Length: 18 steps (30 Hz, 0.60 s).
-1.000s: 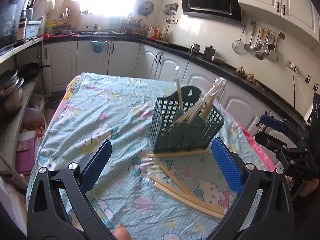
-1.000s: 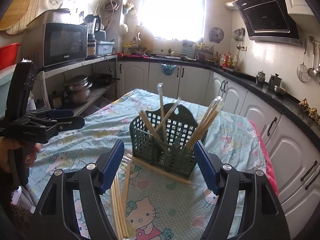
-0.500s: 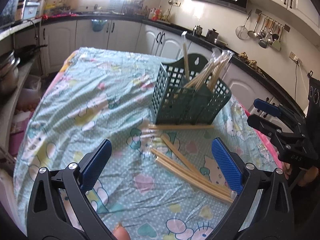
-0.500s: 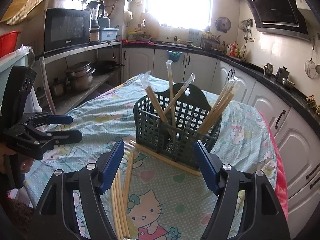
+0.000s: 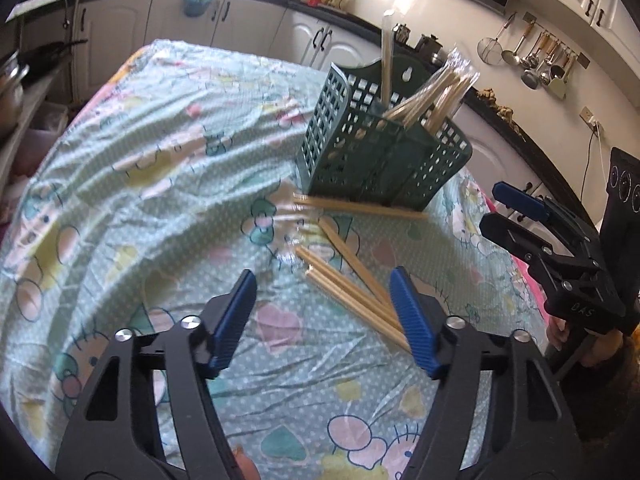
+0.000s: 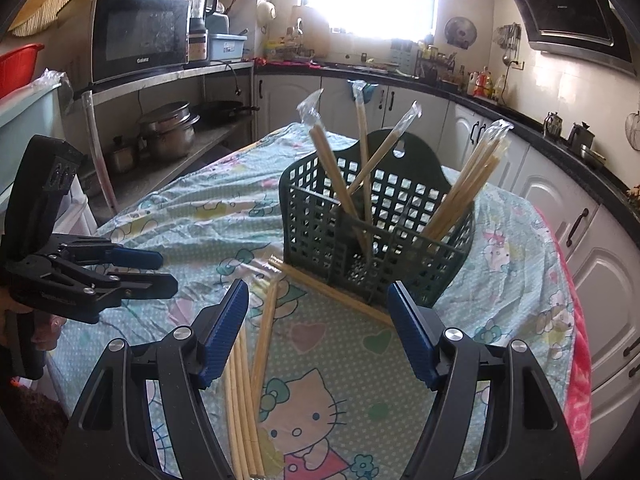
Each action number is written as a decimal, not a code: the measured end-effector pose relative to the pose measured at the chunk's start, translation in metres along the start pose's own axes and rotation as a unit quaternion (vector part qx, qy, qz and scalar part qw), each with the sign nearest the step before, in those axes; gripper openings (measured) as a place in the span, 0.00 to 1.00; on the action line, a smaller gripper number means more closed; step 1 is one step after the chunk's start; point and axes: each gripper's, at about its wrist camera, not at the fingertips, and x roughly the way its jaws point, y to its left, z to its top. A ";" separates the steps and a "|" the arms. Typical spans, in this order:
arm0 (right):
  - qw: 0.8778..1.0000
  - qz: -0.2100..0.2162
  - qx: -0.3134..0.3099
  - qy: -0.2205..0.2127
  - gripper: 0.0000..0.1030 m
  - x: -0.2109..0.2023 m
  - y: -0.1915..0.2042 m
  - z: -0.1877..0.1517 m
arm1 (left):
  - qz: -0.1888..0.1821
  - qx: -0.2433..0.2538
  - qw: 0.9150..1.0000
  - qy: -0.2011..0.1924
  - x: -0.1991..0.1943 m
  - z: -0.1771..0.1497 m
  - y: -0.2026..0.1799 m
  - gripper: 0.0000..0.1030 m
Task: Organize utensils
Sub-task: 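Lower both open tools onto the loose chopsticks beside the basket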
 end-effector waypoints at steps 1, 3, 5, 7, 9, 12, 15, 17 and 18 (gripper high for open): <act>1.000 0.002 0.000 0.003 0.67 0.003 0.000 -0.001 | -0.004 -0.005 1.000 0.006 0.003 -0.001 0.001 0.53; 1.000 0.005 -0.001 0.007 0.67 0.006 0.000 -0.001 | -0.011 -0.012 1.000 0.015 0.008 -0.003 0.003 0.47; 1.000 0.006 -0.001 0.011 0.67 0.010 0.000 -0.002 | -0.016 -0.019 0.999 0.023 0.014 -0.004 0.005 0.45; 1.000 0.008 -0.001 0.015 0.66 0.015 0.000 -0.002 | -0.024 -0.027 0.999 0.029 0.018 -0.004 0.008 0.42; 1.000 0.011 0.000 0.021 0.65 0.021 -0.001 -0.003 | -0.028 -0.035 0.998 0.035 0.024 -0.004 0.011 0.41; 0.999 0.013 0.000 0.030 0.64 0.029 -0.002 -0.004 | -0.035 -0.048 0.997 0.042 0.031 -0.002 0.016 0.40; 0.999 0.015 0.001 0.038 0.62 0.036 -0.003 -0.005 | -0.043 -0.063 0.996 0.051 0.039 0.001 0.022 0.39; 0.999 0.017 0.001 0.046 0.59 0.043 -0.004 -0.006 | -0.050 -0.077 0.994 0.056 0.045 0.003 0.028 0.35; 0.999 0.020 0.002 0.050 0.59 0.047 -0.005 -0.006 | -0.053 -0.080 0.994 0.059 0.046 0.003 0.029 0.35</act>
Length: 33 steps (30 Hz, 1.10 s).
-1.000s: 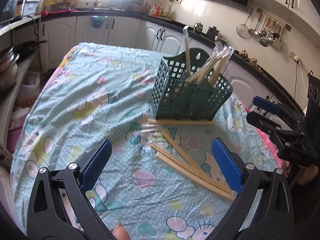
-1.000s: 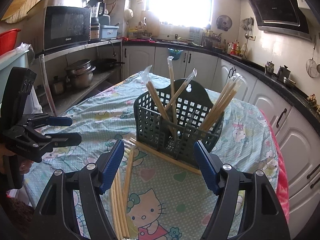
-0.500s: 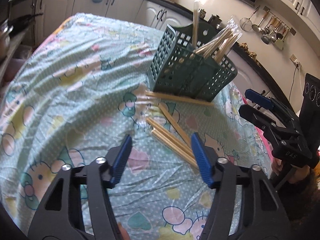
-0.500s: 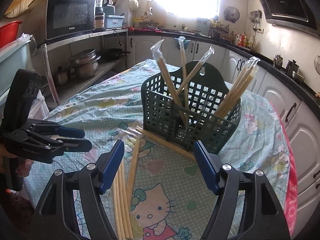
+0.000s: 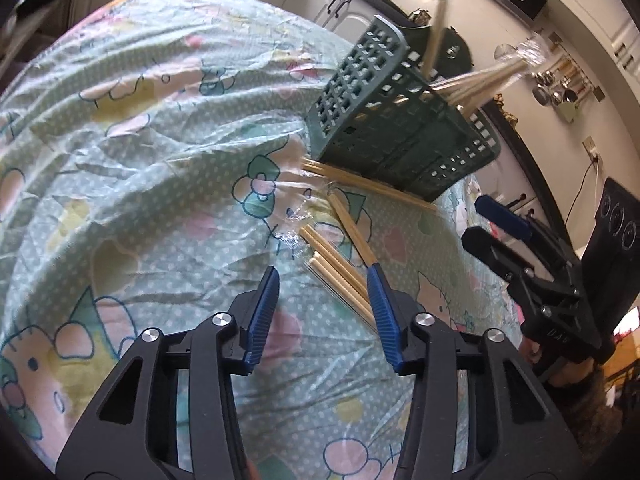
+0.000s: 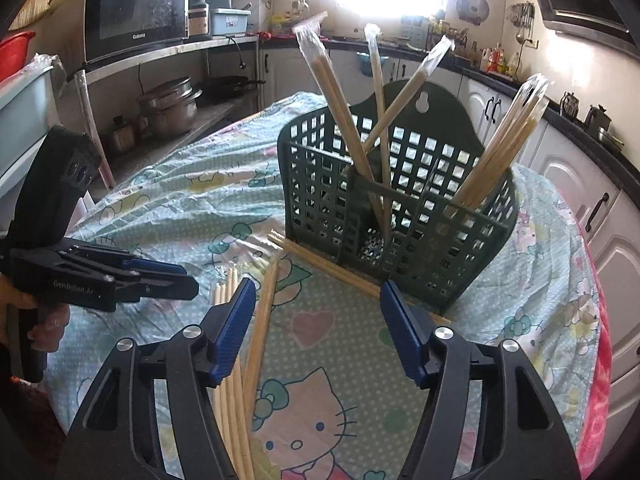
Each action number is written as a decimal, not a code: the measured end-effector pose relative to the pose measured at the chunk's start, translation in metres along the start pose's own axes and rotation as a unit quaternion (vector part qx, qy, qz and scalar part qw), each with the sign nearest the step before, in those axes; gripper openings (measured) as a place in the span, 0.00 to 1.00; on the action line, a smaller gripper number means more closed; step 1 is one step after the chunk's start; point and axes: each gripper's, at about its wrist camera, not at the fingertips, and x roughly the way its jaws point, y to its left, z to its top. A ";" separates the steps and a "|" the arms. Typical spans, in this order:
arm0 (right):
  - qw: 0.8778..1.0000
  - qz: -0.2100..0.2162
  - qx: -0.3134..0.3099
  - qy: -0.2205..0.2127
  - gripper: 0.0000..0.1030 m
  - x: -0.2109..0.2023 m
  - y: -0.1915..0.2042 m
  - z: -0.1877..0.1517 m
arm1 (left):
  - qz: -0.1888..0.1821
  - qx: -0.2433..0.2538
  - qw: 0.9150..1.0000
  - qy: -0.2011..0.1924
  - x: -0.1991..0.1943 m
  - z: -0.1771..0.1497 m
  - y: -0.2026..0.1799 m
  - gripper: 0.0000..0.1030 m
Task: Organize utensils
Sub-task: 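Lower both open tools onto the loose chopsticks beside the basket, then close the left tool on a chopstick while the right tool grasps another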
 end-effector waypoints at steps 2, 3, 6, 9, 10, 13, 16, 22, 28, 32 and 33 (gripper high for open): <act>1.000 0.008 0.004 0.008 0.57 0.006 -0.002 0.000 | -0.004 -0.008 1.000 0.006 0.004 0.003 0.005 0.34; 1.000 0.013 0.007 0.012 0.56 0.009 -0.003 0.000 | -0.009 -0.010 1.000 0.008 0.007 0.005 0.007 0.34; 0.999 0.033 0.019 0.025 0.53 0.020 -0.005 0.002 | -0.020 -0.021 0.999 0.012 0.011 0.009 0.012 0.34; 0.997 0.056 0.027 0.039 0.47 0.031 -0.005 0.005 | -0.025 -0.029 0.999 0.016 0.015 0.015 0.016 0.33; 0.997 0.061 0.029 0.043 0.45 0.033 -0.005 0.007 | -0.024 -0.029 0.999 0.016 0.016 0.016 0.016 0.30; 0.995 0.077 0.029 0.056 0.41 0.043 -0.001 0.010 | -0.021 -0.029 0.999 0.019 0.020 0.020 0.017 0.21; 0.994 0.088 0.025 0.068 0.39 0.052 0.004 0.014 | -0.018 -0.030 0.999 0.022 0.023 0.022 0.020 0.11; 0.991 0.094 0.028 0.089 0.30 0.073 0.013 0.020 | -0.026 -0.042 0.999 0.023 0.026 0.024 0.033 0.03; 0.989 0.092 0.050 0.103 0.24 0.090 0.015 0.027 | -0.030 -0.040 0.998 0.021 0.026 0.025 0.037 0.01; 0.987 0.093 0.066 0.115 0.19 0.101 0.014 0.030 | -0.033 -0.040 0.998 0.018 0.023 0.023 0.039 0.00; 0.986 0.093 0.070 0.118 0.18 0.104 0.014 0.030 | -0.033 -0.040 0.999 0.018 0.022 0.023 0.038 0.00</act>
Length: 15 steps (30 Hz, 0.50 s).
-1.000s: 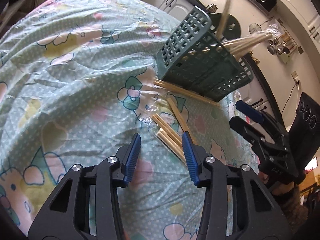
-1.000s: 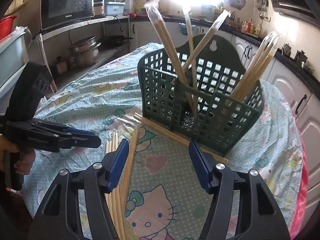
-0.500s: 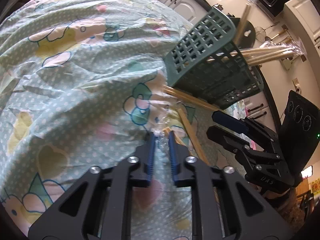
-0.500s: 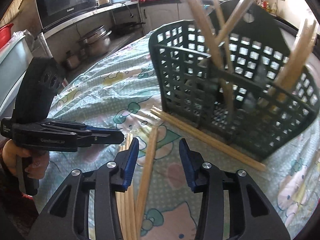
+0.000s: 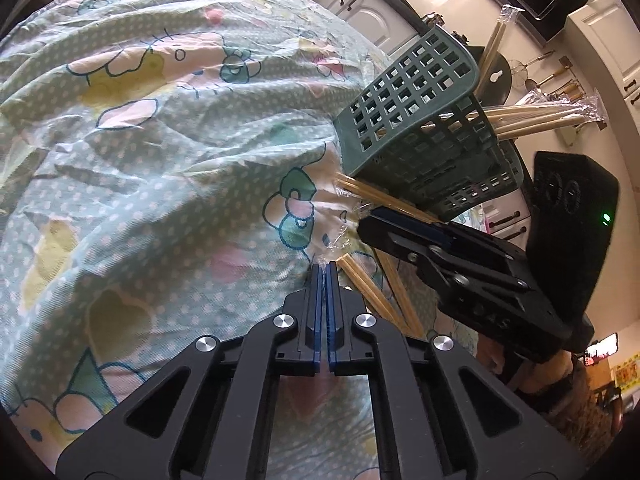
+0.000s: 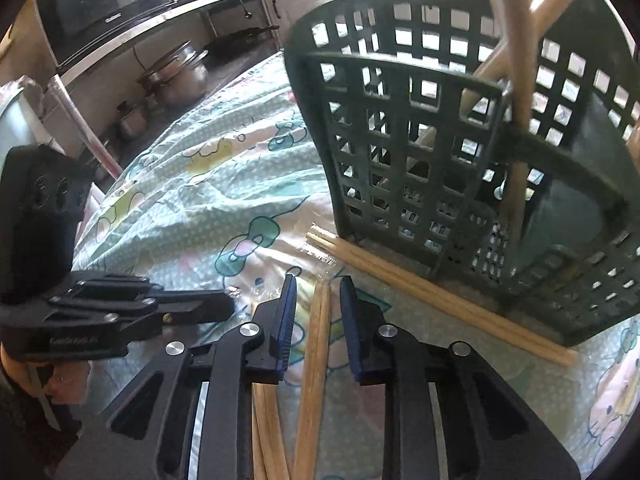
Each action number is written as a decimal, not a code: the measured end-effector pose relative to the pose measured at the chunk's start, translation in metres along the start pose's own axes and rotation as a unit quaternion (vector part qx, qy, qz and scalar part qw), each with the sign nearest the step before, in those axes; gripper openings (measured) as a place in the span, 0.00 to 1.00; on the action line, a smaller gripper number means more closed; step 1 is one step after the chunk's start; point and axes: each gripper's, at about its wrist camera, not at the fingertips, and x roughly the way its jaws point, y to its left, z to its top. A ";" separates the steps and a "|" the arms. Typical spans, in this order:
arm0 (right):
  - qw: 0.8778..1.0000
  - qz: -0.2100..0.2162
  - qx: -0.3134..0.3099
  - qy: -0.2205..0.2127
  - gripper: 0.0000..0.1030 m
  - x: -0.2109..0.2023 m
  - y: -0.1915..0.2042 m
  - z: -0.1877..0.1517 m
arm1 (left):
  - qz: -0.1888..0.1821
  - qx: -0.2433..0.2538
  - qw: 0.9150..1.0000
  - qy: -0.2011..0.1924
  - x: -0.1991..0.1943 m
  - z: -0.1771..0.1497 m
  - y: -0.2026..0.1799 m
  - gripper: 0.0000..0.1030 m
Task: Organize utensils
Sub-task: 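Close the left tool on a chopstick while the right tool grasps another, then raise the left tool's chopstick over the basket while the right tool carries its own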
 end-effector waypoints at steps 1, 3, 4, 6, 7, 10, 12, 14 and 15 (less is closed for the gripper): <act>1.000 0.000 0.002 0.001 0.15 0.002 0.000 0.000 | 0.000 0.001 1.000 -0.002 -0.002 0.000 0.000 0.00; 1.000 -0.006 0.003 0.000 0.11 0.004 0.001 0.001 | -0.002 0.003 1.000 -0.007 -0.005 -0.001 0.001 0.00; 1.000 -0.007 0.005 -0.001 0.10 0.004 0.000 0.001 | -0.003 0.002 1.000 -0.010 -0.006 -0.001 0.002 0.00; 1.000 -0.011 0.006 -0.010 0.09 -0.001 0.000 0.000 | -0.004 0.002 1.000 -0.014 -0.008 -0.001 0.002 0.00; 1.000 -0.011 0.005 -0.014 0.09 -0.002 0.002 0.000 | -0.003 0.002 1.000 -0.016 -0.008 -0.001 0.003 0.00; 1.000 -0.014 0.000 -0.026 0.09 -0.015 0.002 -0.005 | -0.002 0.004 1.000 -0.021 -0.012 -0.001 0.002 0.00; 0.999 -0.020 -0.007 -0.037 0.09 -0.024 0.006 -0.008 | -0.003 0.005 1.000 -0.027 -0.015 -0.001 0.000 0.00; 0.998 -0.027 -0.014 -0.046 0.09 -0.032 0.008 -0.011 | -0.003 0.006 0.999 -0.033 -0.020 0.000 -0.003 0.00; 0.998 -0.031 -0.019 -0.052 0.09 -0.038 0.010 -0.013 | -0.003 0.008 0.999 -0.038 -0.022 0.000 -0.005 0.00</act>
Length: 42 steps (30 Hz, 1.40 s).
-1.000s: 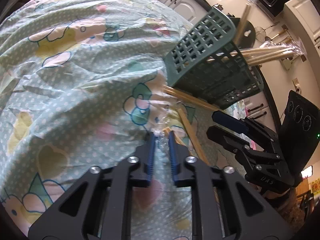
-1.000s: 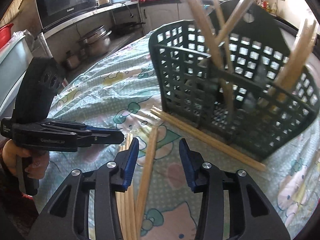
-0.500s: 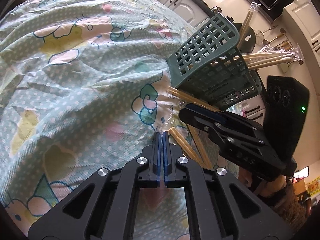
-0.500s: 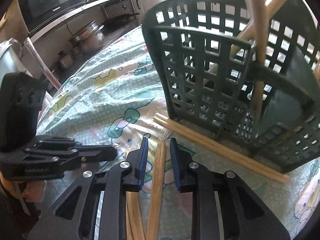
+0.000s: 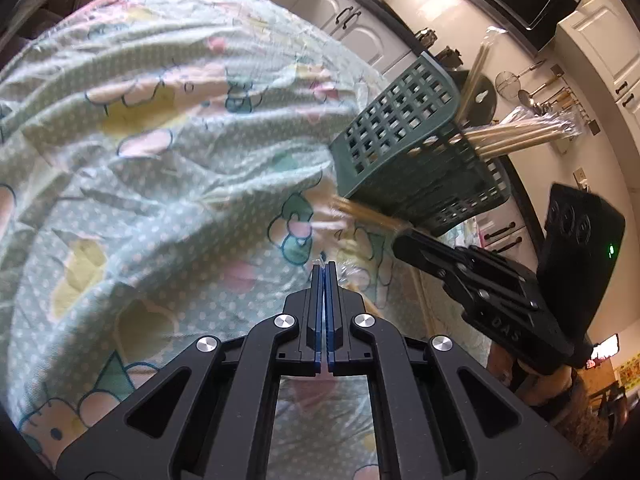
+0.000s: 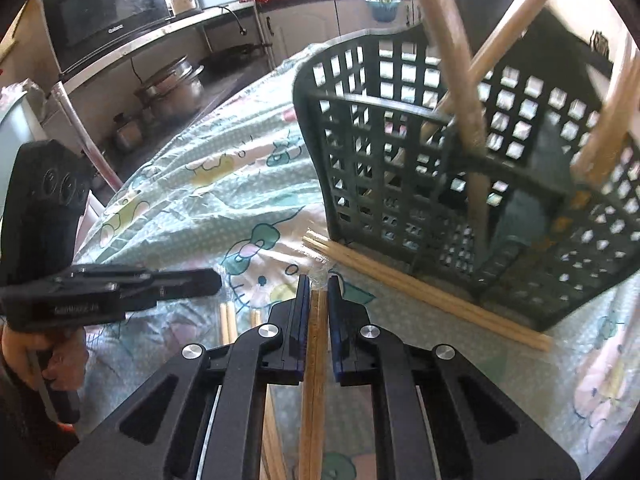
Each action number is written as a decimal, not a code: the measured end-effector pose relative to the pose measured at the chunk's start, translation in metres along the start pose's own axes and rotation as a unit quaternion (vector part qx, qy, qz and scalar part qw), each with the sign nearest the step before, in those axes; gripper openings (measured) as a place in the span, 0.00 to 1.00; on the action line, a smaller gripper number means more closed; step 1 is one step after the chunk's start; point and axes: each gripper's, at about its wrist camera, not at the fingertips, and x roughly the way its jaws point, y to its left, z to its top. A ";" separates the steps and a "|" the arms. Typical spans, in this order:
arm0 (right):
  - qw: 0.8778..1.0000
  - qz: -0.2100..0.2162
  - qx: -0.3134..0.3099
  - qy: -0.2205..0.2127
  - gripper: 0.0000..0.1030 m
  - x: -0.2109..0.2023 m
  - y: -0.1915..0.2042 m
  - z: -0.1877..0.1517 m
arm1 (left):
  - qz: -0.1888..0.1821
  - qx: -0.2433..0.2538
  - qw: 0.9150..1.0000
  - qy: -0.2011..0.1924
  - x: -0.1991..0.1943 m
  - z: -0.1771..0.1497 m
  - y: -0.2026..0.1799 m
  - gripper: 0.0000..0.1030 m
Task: Organize utensils
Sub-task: 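Raise the left tool's chopstick over the basket while the right tool carries its own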
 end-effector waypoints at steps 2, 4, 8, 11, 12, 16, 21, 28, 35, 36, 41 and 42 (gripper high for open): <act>1.000 -0.006 -0.008 -0.010 0.09 -0.009 0.002 -0.002 | -0.001 0.007 1.000 -0.010 -0.007 0.002 -0.006 0.00; 1.000 -0.013 -0.015 -0.022 0.09 -0.019 0.003 -0.004 | -0.001 0.015 1.000 -0.020 -0.013 0.003 -0.013 0.00; 0.999 -0.017 -0.020 -0.045 0.09 -0.038 0.002 -0.009 | -0.001 0.038 0.999 -0.036 -0.026 0.004 -0.029 0.00; 0.998 -0.018 -0.020 -0.062 0.09 -0.054 0.001 -0.012 | -0.003 0.055 0.997 -0.046 -0.033 0.007 -0.044 0.00; 0.997 -0.020 -0.021 -0.069 0.09 -0.060 0.000 -0.013 | -0.004 0.061 0.997 -0.049 -0.035 0.007 -0.050 0.00; 0.996 -0.021 -0.020 -0.088 0.09 -0.078 -0.001 -0.014 | -0.010 0.080 0.995 -0.055 -0.040 0.010 -0.066 0.00; 0.994 -0.023 -0.020 -0.107 0.09 -0.095 -0.002 -0.014 | -0.019 0.099 0.993 -0.060 -0.041 0.012 -0.085 0.00; 0.991 -0.026 -0.024 -0.130 0.08 -0.119 -0.001 -0.017 | -0.027 0.127 0.990 -0.063 -0.043 0.014 -0.115 0.00; 0.987 -0.030 -0.026 -0.153 0.08 -0.141 -0.005 -0.019 | -0.037 0.154 0.985 -0.065 -0.041 0.017 -0.144 0.00; 0.987 -0.030 -0.026 -0.155 0.08 -0.144 -0.006 -0.018 | -0.038 0.157 0.985 -0.065 -0.041 0.017 -0.147 0.00; 0.984 -0.032 -0.027 -0.174 0.08 -0.160 -0.007 -0.016 | -0.049 0.177 0.981 -0.068 -0.039 0.020 -0.170 0.00; 0.983 -0.032 -0.027 -0.177 0.06 -0.163 -0.008 -0.016 | -0.051 0.181 0.980 -0.069 -0.039 0.021 -0.174 0.00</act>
